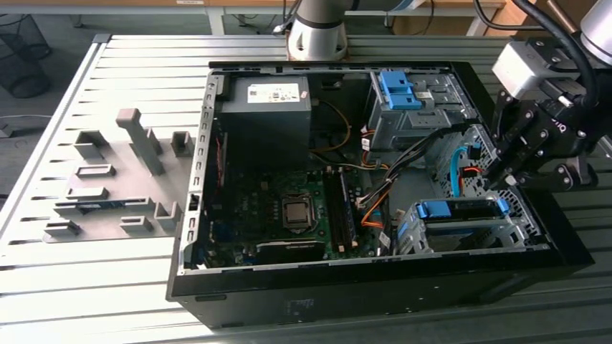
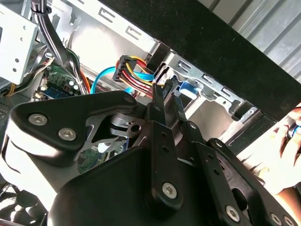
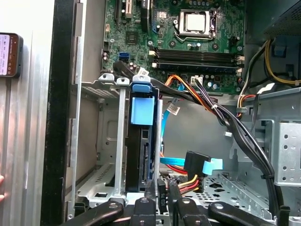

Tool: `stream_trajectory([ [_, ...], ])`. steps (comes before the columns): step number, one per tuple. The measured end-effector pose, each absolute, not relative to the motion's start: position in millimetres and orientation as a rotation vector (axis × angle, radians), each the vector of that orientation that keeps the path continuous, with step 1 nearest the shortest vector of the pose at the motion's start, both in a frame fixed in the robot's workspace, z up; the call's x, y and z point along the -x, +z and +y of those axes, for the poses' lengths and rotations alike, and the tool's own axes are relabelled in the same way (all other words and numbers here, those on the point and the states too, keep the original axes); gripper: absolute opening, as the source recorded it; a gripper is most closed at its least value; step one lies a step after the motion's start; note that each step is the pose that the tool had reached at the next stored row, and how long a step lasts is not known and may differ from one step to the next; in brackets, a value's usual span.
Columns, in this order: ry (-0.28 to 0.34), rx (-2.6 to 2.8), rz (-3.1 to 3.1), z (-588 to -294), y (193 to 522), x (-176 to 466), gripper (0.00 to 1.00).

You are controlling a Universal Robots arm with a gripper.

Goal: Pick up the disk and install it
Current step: 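Insert the first disk wire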

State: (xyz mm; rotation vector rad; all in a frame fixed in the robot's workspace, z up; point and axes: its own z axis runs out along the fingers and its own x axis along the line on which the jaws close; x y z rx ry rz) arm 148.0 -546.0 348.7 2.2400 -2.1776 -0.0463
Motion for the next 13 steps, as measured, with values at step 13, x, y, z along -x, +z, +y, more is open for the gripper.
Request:
stream_trajectory([
  [13, -0.051, -2.243, -2.179, -545.2, 346.9, -145.9, 0.16],
])
